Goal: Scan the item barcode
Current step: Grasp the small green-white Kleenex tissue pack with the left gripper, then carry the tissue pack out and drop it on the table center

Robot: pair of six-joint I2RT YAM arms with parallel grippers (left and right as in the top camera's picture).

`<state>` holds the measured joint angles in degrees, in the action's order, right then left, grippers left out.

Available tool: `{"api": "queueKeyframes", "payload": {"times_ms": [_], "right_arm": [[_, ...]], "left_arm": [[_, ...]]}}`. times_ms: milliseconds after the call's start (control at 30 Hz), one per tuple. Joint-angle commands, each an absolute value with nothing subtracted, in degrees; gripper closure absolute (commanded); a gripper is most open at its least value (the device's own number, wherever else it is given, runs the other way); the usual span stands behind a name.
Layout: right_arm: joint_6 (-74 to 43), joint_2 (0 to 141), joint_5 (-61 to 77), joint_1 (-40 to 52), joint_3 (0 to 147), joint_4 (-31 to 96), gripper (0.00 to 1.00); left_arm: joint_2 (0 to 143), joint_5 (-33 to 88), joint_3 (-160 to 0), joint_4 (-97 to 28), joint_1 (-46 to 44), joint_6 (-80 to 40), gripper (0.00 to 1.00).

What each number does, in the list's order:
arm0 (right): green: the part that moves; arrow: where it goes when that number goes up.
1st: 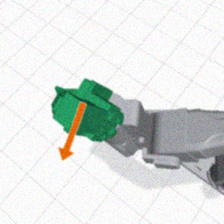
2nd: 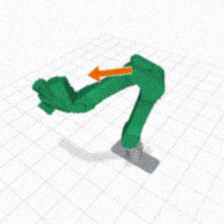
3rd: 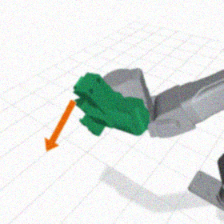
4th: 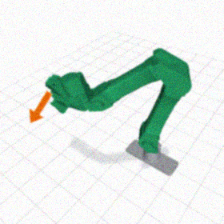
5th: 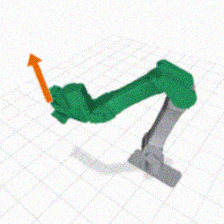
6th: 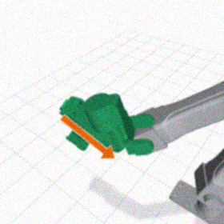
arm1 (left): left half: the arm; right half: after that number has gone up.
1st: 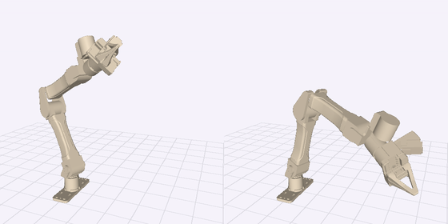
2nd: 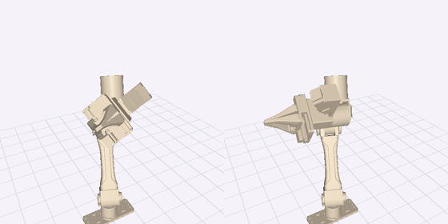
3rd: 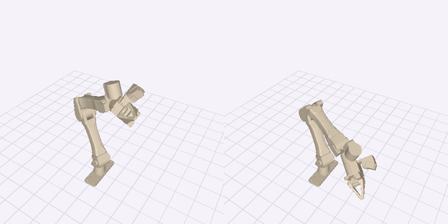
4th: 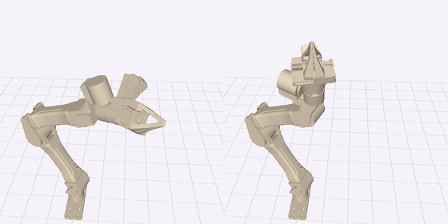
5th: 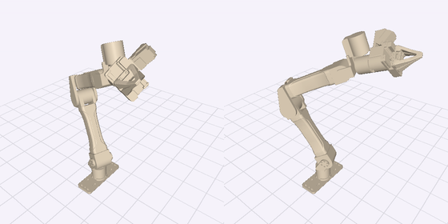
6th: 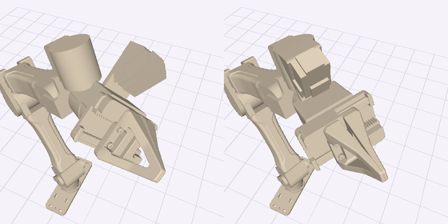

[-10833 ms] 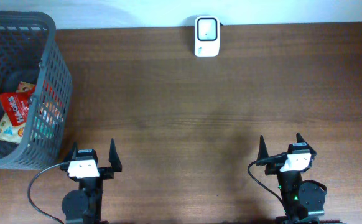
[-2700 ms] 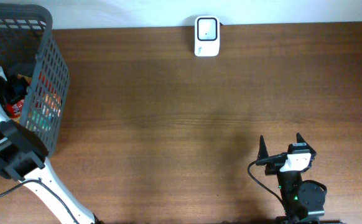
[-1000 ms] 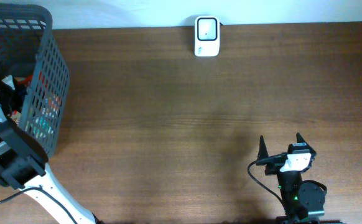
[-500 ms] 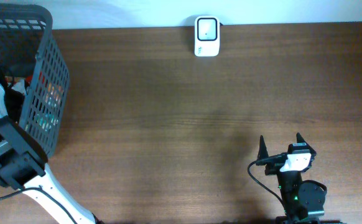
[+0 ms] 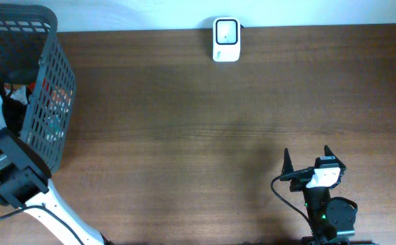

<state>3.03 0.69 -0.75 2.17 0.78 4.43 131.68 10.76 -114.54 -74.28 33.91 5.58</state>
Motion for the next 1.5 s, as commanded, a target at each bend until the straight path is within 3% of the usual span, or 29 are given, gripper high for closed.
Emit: {"api": "queueKeyframes", "payload": {"times_ms": [0, 400, 600, 800, 1067, 1267, 1467], "right_arm": [[3.0, 0.4, -1.0, 1.8, 0.3, 4.6, 0.02], [3.0, 0.4, -1.0, 1.8, 0.3, 4.6, 0.02], [3.0, 0.4, -1.0, 1.8, 0.3, 4.6, 0.02], [3.0, 0.4, -1.1, 1.8, 0.3, 4.6, 0.02], [3.0, 0.4, -1.1, 1.8, 0.3, 4.6, 0.02], [3.0, 0.4, -1.0, 1.8, 0.3, 4.6, 0.02], [3.0, 0.4, -1.1, 1.8, 0.3, 4.6, 0.02]], "left_arm": [[130.4, 12.7, -121.8, -79.0, 34.4, 5.6, 1.0], [128.0, 18.4, -164.2, -96.7, 34.1, -0.8, 1.0], [121.9, 20.9, -169.3, -96.7, 31.7, -2.2, 1.0], [118.6, 30.0, -169.1, -96.7, 19.7, -0.9, 1.0], [118.7, 22.3, -148.7, -94.7, -4.7, 1.1, 1.0], [118.7, 21.9, -120.1, -72.8, -18.5, 1.1, 1.0], [118.7, 9.3, -103.3, -55.1, -24.5, -2.2, 1.0]]}}
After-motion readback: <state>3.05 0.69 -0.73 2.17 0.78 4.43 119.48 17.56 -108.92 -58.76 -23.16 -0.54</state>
